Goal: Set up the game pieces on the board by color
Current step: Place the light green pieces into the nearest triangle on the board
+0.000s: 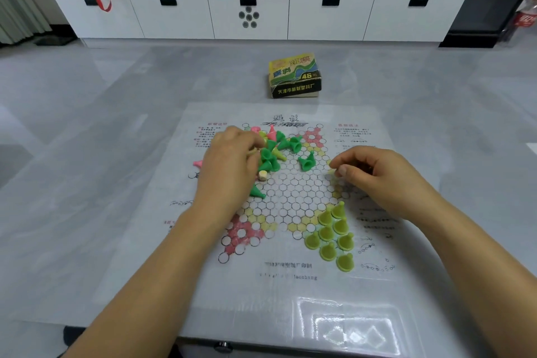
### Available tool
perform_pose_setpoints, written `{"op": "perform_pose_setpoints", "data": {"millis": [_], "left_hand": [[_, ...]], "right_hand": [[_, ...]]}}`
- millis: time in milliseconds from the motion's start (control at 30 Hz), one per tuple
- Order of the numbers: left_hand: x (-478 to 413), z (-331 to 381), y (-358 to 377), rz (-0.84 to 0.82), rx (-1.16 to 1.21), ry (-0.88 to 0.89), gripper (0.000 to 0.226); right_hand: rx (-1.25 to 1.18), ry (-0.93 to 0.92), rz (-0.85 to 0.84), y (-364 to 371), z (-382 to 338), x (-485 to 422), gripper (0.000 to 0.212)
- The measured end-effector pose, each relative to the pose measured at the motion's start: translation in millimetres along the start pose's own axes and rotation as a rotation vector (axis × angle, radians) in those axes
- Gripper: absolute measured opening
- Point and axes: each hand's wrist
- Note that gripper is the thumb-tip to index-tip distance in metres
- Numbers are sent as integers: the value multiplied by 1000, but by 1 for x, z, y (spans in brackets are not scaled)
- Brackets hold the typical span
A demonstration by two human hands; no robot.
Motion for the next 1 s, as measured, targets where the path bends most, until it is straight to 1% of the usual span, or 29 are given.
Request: {"op": "perform_pose_setpoints", "data": {"millis": [167, 200, 267, 333, 400, 467, 533, 700, 833, 900, 933, 1000], "left_hand": [[-12, -10, 5, -11, 19, -41, 24], [-13, -9, 5, -20, 26, -26, 25], [-14, -4, 7, -84, 7, 63, 29], [-14, 2, 12, -179, -87, 158, 33], [-12, 4, 19, -228, -215, 203, 32], [-10, 3, 23, -211, -309, 210, 30], [-11, 2, 23, -160, -320, 198, 25], [-11, 0, 17, -81, -249, 205, 13], [-12, -1, 11, 48, -34, 138, 9], [-12, 1, 7, 112, 29, 111, 9], [-11, 3, 4, 128, 50, 113, 8], [-6, 9, -2, 98, 135, 138, 6]], "right_hand": [[3, -9, -8, 5, -2, -5, 13], [-3, -7, -8, 6, -2, -6, 14], [-20, 0, -8, 7, -3, -8, 14], [-29, 3, -7, 8, -4, -10, 14], [-40, 4, 0, 8, -6, -11, 14], [-59, 9, 4, 8, -6, -11, 14], [-73, 16, 3, 7, -6, -11, 14], [-51, 10, -3, 5, -4, -8, 16], [-43, 19, -2, 2, -5, -5, 15], [-30, 22, -8, 0, -4, -4, 14], [-20, 25, -15, 0, -4, -3, 13], [-4, 34, -35, -2, -3, -2, 13]]}}
Point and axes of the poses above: each hand's wrist, its own x-axis away from the middle knuckle, its own y-axis out of the palm, z = x × y, and after that the axes turned 4 degrees about z, right-handed
